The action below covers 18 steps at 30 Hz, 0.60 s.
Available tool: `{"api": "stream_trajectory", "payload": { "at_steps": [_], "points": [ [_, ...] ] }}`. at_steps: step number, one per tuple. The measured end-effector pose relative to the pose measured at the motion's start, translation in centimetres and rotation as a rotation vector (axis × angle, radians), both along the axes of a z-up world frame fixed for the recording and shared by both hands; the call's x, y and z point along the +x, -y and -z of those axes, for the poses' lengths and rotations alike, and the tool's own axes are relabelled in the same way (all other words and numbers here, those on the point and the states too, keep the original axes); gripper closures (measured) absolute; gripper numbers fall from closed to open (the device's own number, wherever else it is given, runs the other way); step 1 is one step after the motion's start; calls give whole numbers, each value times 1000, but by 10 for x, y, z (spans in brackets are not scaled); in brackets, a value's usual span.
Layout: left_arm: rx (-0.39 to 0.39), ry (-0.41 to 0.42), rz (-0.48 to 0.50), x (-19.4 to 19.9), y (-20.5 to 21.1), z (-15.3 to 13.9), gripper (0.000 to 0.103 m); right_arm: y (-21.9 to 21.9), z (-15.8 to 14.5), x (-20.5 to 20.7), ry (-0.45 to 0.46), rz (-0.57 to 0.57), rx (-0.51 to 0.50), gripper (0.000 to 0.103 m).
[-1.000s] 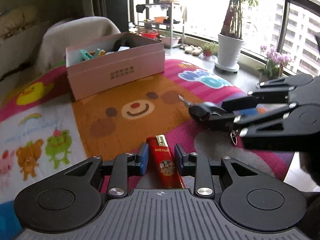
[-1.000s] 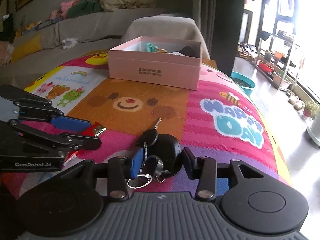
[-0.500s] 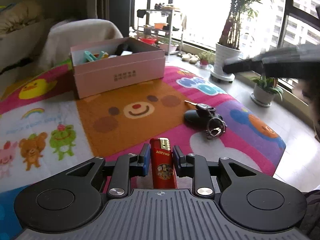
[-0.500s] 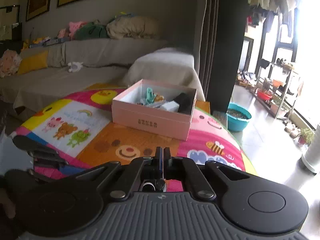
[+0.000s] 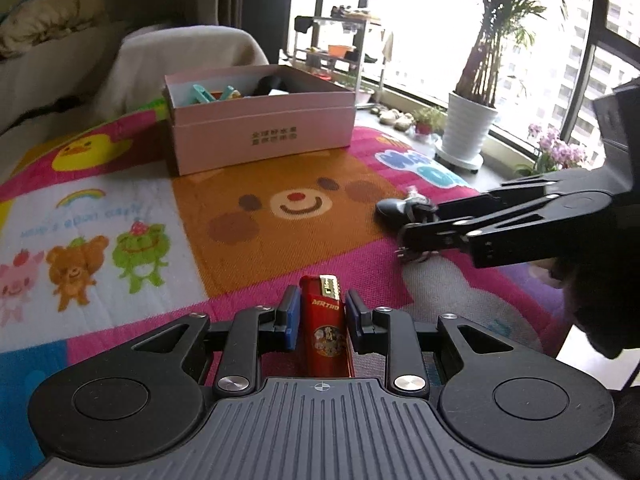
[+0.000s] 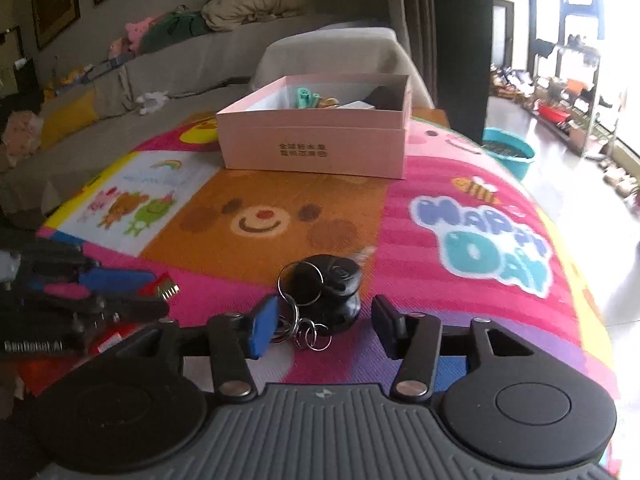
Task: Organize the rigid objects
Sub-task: 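Carry the keys with the right gripper over the pink box while the left gripper carries the lighter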
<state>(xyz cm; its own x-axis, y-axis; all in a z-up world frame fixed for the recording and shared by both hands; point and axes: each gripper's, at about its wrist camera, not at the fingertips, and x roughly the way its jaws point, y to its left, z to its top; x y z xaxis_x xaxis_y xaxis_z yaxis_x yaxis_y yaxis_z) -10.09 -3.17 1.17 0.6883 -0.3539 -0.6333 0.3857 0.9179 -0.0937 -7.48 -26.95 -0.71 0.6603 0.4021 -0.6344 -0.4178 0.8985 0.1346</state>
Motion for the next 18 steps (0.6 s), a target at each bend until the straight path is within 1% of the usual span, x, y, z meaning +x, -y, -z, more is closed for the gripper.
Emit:
{"api": "stream_trajectory", "payload": {
  "at_steps": [1,3,4,5,6,11,13,14,15,17,18],
  "points": [
    [1,5,2,-2,0,1,75,-3,1,3,-1,-12,3,44],
    [11,19,6,-5,1,1,75,-10,2,4,9,-35,-4,35],
    [17,25,7,-6,2,2,75,-13,3,5,13,-40,-8,33],
    [20,30,6,-8,2,2,75,-17,3,6,14,-43,-10,27],
    [22,33,6,-8,2,2,75,-21,4,8,10,-50,-11,25],
    [30,44,0,-12,4,2,75,-29,2,15,-10,-35,-5,25],
    [38,50,2,-14,4,2,75,-35,2,13,5,-31,-39,34],
    [41,53,4,-15,4,2,75,-36,1,10,12,-41,-39,53],
    [40,57,5,-16,4,3,75,-35,-1,9,5,-57,-28,67],
    [18,57,-1,-17,0,3,75,-35,-5,8,-10,-61,-30,68],
    [4,55,-4,-17,-2,4,76,-36,-6,6,-3,-53,-45,71]
  ]
}}
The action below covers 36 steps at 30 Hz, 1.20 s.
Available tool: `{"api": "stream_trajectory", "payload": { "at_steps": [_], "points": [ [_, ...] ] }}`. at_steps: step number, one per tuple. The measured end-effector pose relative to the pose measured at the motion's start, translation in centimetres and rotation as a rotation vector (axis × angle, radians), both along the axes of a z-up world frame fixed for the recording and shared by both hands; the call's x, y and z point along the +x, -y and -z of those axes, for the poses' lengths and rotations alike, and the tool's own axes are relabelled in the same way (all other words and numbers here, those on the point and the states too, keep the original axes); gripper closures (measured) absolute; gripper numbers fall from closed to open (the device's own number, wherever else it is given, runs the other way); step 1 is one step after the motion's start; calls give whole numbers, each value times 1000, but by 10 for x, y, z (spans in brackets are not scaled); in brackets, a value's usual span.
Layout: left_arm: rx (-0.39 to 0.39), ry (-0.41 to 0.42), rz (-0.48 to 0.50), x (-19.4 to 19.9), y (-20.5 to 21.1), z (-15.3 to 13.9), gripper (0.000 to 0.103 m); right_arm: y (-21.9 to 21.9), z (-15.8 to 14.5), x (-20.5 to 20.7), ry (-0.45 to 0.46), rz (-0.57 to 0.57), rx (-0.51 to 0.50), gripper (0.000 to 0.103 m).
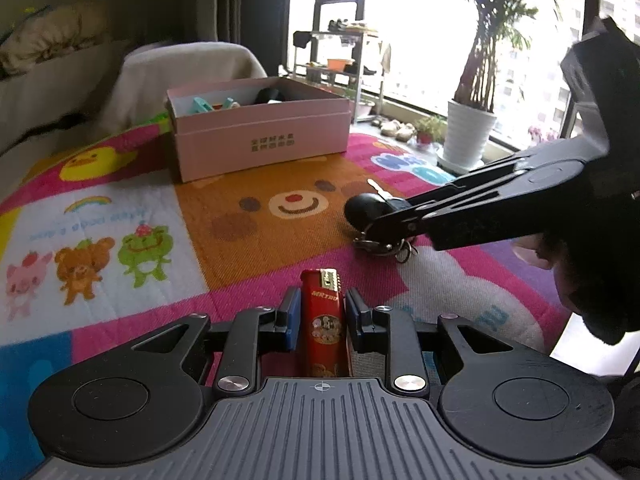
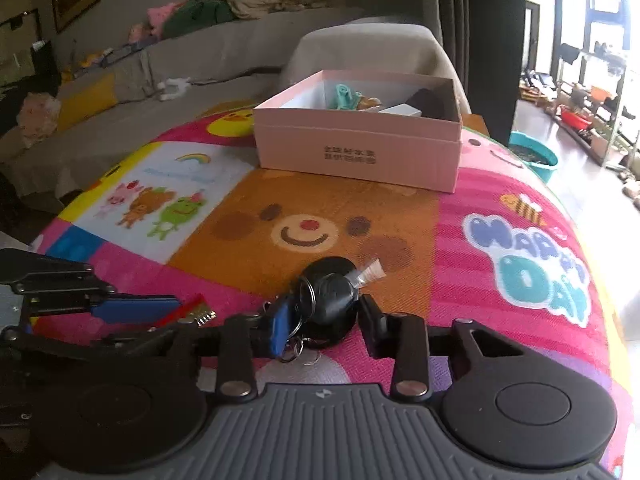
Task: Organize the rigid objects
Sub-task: 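Carry the keys with the right gripper over the pink box while the left gripper carries the lighter, then drop the keys into the box with the right gripper while the left gripper drops the lighter there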
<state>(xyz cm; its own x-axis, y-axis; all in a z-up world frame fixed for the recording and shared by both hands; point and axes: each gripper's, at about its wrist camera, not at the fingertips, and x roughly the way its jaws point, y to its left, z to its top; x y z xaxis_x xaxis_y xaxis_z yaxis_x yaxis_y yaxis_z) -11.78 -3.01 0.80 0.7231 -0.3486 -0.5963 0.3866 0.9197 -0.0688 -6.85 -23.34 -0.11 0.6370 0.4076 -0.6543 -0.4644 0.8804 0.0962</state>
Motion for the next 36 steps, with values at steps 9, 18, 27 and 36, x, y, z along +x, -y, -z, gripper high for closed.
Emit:
{"api": "stream_trajectory", "payload": {
  "at_steps": [9,18,27,36],
  "points": [
    [-19,-12,0,0,-4,-2,76,10,-48,-21,151,21,-1,76],
    [-35,5,34,8,-4,-19,76,35,-113,-30,297,51,58,76],
    [36,222,-21,93,-1,-93,76,56,-156,-34,446,66,95,76],
    [-122,94,-224,235,-27,-74,76,57,-160,-3,419,101,85,76]
  ]
}}
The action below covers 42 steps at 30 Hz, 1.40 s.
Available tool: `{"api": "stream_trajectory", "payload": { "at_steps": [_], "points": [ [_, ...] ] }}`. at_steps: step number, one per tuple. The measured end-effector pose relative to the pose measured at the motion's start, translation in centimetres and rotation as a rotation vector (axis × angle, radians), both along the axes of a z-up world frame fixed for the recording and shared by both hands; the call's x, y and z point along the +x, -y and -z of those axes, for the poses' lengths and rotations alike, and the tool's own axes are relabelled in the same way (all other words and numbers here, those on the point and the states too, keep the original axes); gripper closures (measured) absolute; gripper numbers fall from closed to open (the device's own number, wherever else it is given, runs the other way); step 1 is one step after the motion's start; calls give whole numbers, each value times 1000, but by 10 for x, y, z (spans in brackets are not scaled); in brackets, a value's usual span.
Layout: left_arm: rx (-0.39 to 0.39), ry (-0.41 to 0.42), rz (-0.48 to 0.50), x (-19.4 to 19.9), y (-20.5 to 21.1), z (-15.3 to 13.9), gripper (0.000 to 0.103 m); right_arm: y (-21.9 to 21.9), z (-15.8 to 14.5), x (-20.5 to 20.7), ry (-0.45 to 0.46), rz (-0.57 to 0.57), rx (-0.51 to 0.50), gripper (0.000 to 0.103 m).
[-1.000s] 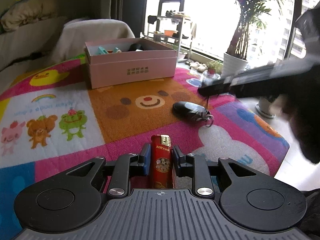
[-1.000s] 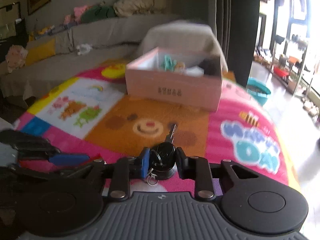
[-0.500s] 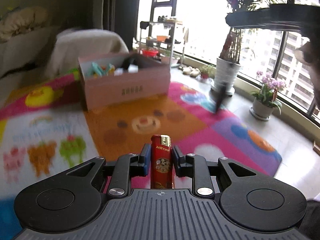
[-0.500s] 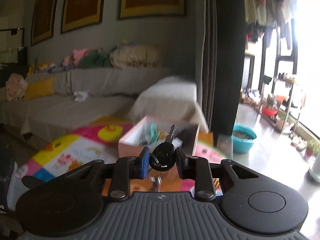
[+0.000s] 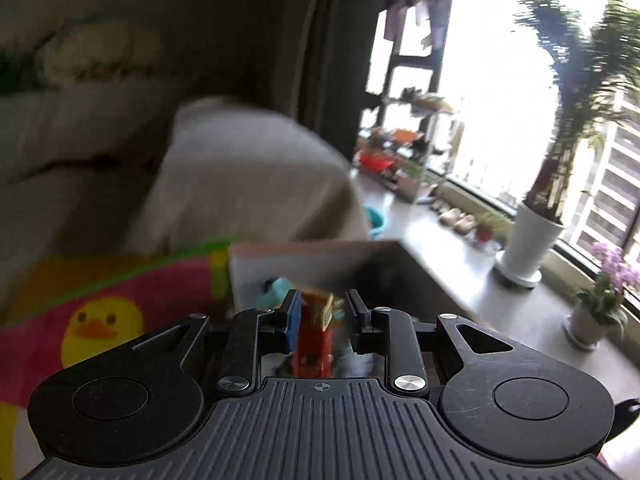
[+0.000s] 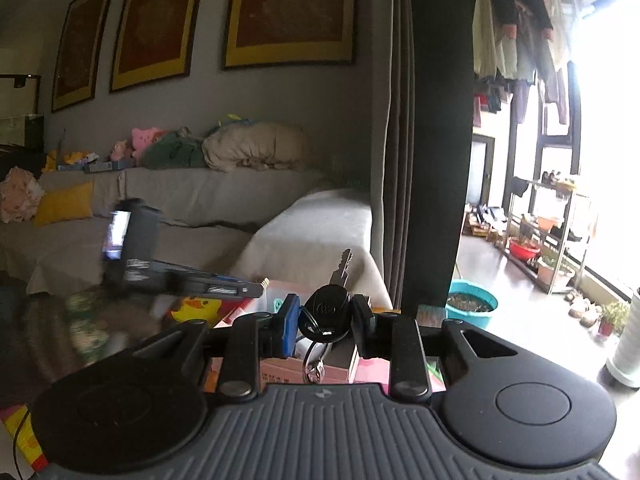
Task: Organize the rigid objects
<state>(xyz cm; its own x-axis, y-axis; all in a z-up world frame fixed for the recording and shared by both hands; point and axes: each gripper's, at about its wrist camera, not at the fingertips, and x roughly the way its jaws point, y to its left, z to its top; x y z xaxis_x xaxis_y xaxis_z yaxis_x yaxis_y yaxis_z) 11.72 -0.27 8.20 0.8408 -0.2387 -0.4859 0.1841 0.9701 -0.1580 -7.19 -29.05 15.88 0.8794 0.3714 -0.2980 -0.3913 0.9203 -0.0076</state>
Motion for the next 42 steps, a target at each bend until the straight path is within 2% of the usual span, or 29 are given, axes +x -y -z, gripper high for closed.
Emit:
{"api": "stream_trajectory", "payload": {
  "at_steps": [3,7,11,14,18,22,25,27,29,33,38,40,42],
  "points": [
    [-28,7,-27,-9,-15,10,76,-6,2,12,-19,9,-9,76],
    [-89,30,-35,-51,-41,12,76,-15,1,42,-59,17,-14,76],
    [-105,-18,-61,-98,-62,25,76,-34,-11,91,-66,43,-17,76],
    [-124,-72,-93,-119,-77,37,76,-52,-23,128,-53,66,-15,76],
    [-105,-133,-115,-134,-80,49,76,-80,-28,180,-77,73,-7,76],
    [-51,-166,-121,-146,-77,60,76,-96,-6,208,-173,113,16,73],
    [-27,-194,-107,-155,-72,70,76,-96,24,197,-248,122,33,67],
    [11,-181,-98,-159,-63,75,74,-95,46,177,-267,139,11,62],
    [45,-170,-92,-158,-51,76,67,-94,69,152,-278,153,-17,59],
    [30,-161,-97,-152,-34,78,52,-95,114,104,-324,130,-81,49],
    [99,-133,-123,-146,-6,81,43,-95,166,80,-464,155,-93,48],
    [127,-120,-134,-144,4,82,43,-93,175,71,-419,170,-75,46],
    [149,-116,-141,-140,12,84,41,-98,180,68,-392,180,-103,33]
  ]
}}
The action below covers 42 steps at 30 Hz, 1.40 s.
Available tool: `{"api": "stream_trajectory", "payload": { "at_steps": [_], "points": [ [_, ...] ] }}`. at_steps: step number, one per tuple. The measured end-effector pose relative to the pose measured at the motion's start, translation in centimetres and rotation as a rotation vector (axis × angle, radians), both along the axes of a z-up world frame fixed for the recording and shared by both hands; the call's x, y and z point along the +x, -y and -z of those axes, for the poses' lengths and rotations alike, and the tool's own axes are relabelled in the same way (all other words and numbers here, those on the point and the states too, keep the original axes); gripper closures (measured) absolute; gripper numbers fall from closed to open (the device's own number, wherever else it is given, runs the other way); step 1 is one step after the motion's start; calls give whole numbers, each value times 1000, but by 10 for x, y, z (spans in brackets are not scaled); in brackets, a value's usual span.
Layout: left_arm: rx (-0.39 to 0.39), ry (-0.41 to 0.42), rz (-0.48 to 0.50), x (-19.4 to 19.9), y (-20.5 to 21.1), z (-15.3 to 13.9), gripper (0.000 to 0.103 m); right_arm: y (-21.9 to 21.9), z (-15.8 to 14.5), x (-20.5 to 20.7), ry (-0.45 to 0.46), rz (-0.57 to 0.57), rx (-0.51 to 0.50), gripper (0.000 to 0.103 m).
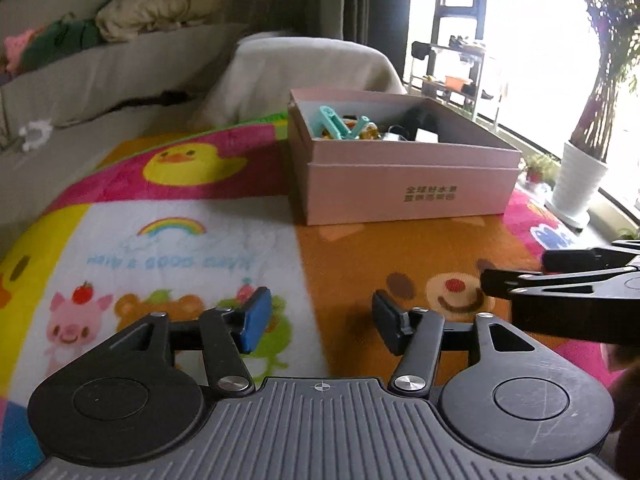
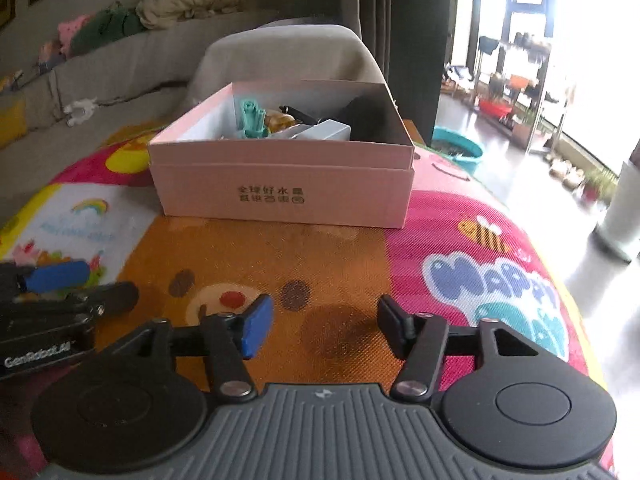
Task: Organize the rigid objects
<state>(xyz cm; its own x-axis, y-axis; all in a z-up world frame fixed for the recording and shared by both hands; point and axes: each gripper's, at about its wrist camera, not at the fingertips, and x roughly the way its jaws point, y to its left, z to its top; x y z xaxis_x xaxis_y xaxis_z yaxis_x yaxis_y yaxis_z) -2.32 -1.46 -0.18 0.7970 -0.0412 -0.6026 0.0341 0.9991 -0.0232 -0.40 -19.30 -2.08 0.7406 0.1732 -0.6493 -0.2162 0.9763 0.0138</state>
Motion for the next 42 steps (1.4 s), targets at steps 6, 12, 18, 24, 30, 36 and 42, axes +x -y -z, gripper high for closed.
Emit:
{"api": "stream_trajectory", "payload": {
  "at_steps": [6,12,18,24,30,36,42],
  "points": [
    [12,0,-29,6,6,1,39,12,4,7,-1,68,49,16],
    [11,0,-29,6,5,1,38,4,8,1,36,103,27,14],
    [1,2,-29,6,4,1,38,7,7,1,39,105,26,13],
    [3,3,-29,7,5,1,38,7,7,1,39,104,28,13],
    [15,2,-29,6,6,1,38,7,7,1,39,104,27,13],
    [8,1,-29,5,5,1,38,7,7,1,39,104,27,13],
    [11,1,-29,6,5,1,38,7,7,1,39,104,27,13]
  ]
}}
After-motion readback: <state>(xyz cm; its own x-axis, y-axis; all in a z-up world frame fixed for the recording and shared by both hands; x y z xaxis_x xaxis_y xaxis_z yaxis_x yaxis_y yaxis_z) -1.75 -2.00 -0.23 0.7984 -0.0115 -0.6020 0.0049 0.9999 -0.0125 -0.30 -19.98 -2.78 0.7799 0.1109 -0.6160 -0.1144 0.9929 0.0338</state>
